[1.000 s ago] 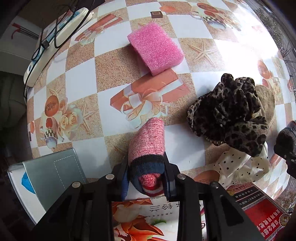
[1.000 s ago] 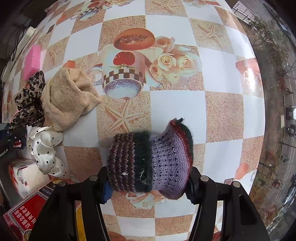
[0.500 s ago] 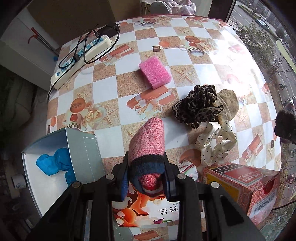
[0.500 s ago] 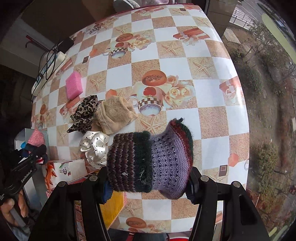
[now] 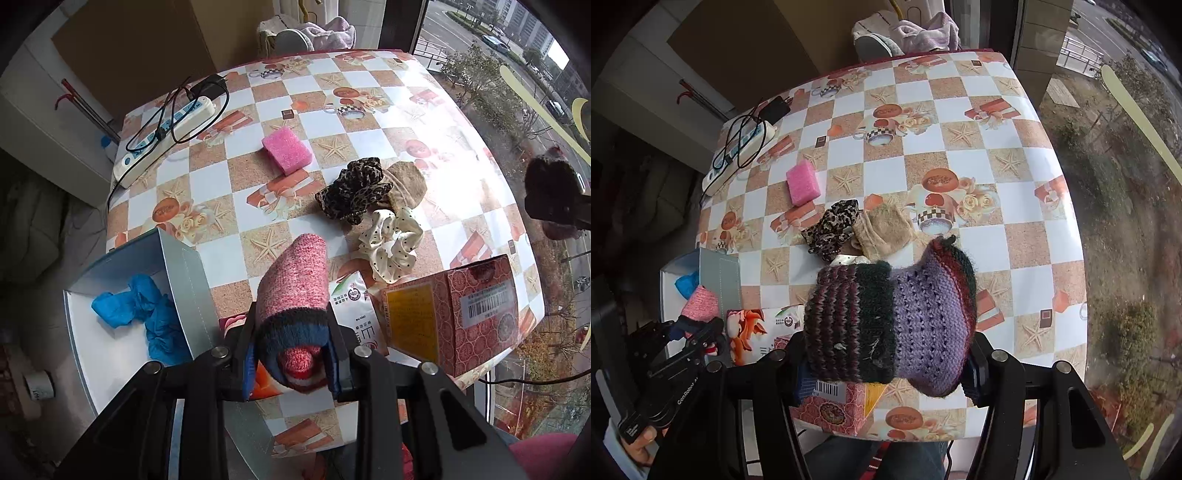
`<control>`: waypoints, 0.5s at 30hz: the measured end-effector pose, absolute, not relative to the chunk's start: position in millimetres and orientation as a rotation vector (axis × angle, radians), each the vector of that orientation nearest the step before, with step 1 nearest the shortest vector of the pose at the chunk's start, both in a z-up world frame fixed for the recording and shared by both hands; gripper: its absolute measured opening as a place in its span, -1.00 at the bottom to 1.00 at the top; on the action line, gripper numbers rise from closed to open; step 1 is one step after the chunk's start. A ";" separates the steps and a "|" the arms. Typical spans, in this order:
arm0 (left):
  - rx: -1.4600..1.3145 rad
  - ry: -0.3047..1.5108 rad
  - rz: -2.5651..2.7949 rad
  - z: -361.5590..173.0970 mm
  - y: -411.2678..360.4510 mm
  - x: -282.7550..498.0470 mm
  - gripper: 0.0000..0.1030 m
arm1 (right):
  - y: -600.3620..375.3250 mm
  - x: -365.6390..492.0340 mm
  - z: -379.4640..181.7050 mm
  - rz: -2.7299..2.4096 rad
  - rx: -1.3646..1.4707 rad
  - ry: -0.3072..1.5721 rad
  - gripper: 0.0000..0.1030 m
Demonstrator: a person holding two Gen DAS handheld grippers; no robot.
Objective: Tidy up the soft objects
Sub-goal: 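Lift the sock and hat and carry both over the white box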
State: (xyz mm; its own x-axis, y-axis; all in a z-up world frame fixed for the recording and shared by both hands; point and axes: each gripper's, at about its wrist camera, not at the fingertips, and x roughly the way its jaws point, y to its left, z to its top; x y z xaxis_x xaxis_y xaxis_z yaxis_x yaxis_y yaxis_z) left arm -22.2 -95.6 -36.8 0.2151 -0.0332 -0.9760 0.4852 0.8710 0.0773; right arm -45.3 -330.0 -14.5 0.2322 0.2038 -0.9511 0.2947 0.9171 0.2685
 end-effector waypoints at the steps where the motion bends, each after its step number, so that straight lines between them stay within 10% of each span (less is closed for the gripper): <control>1: 0.410 1.308 -0.378 -34.9 -94.3 -25.0 -0.37 | -325.7 -47.1 -12.0 -0.062 0.439 1.345 0.21; 15: 0.370 1.271 -0.383 -17.5 -64.3 -38.9 -0.37 | -256.9 -53.5 7.6 0.012 0.380 1.334 0.21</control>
State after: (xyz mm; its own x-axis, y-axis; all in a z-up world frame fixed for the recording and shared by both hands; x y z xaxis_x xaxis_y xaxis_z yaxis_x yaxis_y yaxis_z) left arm -38.9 -64.3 -17.5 0.2498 -0.0726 -0.9656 0.4731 0.8792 0.0563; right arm -53.5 -256.9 7.6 0.2436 0.2240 -0.9437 0.2071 0.9385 0.2762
